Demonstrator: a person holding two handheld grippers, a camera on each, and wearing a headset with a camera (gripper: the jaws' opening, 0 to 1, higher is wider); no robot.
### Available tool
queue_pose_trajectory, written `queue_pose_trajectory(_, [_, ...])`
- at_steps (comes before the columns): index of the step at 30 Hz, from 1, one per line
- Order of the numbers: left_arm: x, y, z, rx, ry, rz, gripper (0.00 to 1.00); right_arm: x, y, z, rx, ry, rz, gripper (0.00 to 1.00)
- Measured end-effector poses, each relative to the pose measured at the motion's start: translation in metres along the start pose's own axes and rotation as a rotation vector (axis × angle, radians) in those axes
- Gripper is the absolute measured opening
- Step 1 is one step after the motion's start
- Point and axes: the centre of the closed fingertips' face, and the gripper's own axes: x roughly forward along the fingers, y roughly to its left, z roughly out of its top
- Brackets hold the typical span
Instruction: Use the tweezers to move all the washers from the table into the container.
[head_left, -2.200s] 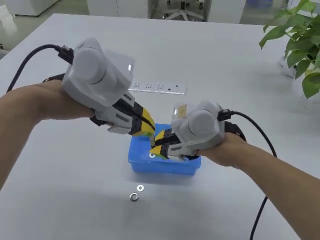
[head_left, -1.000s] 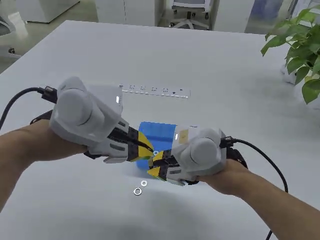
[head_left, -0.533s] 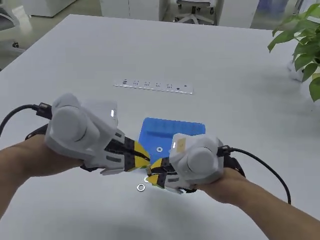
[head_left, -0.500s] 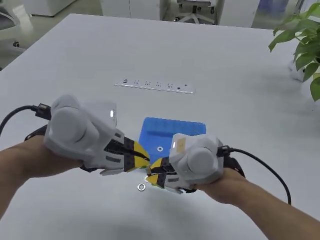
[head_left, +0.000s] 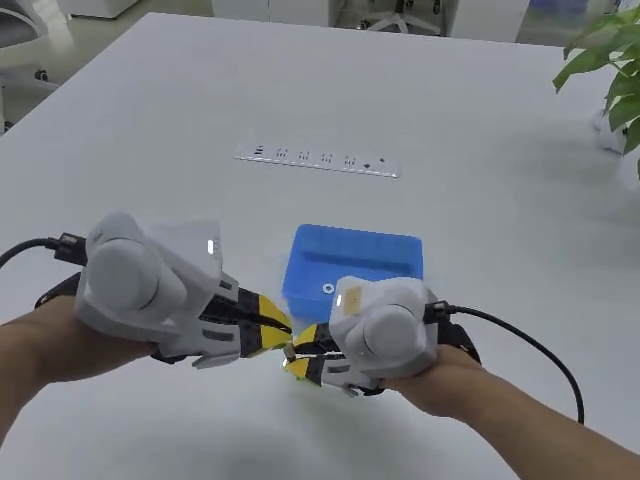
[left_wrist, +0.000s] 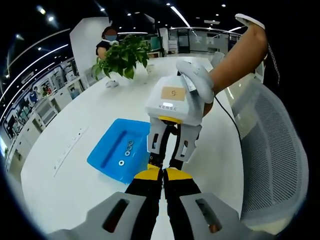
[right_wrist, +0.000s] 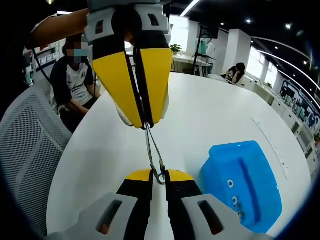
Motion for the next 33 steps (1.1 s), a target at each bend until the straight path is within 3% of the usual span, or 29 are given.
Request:
queue_pose_trajectory(13, [0.004, 0.001, -0.006, -0.023, 0.000, 0.001, 0.05, 0.007, 0.001, -0.006, 0.016, 0.008, 0.016, 0.12])
queue_pose_trajectory(23, [0.006, 0.014, -0.006, -0.063, 0.004, 0.024, 0.05, 0.008, -0.002, -0.005, 0.032, 0.016, 0.010, 0.12])
queue_pose_trajectory(33, [0.007, 0.012, -0.005, -0.061, 0.021, 0.012, 0.05, 0.007, -0.001, -0.006, 0.038, 0.026, 0.016, 0.10])
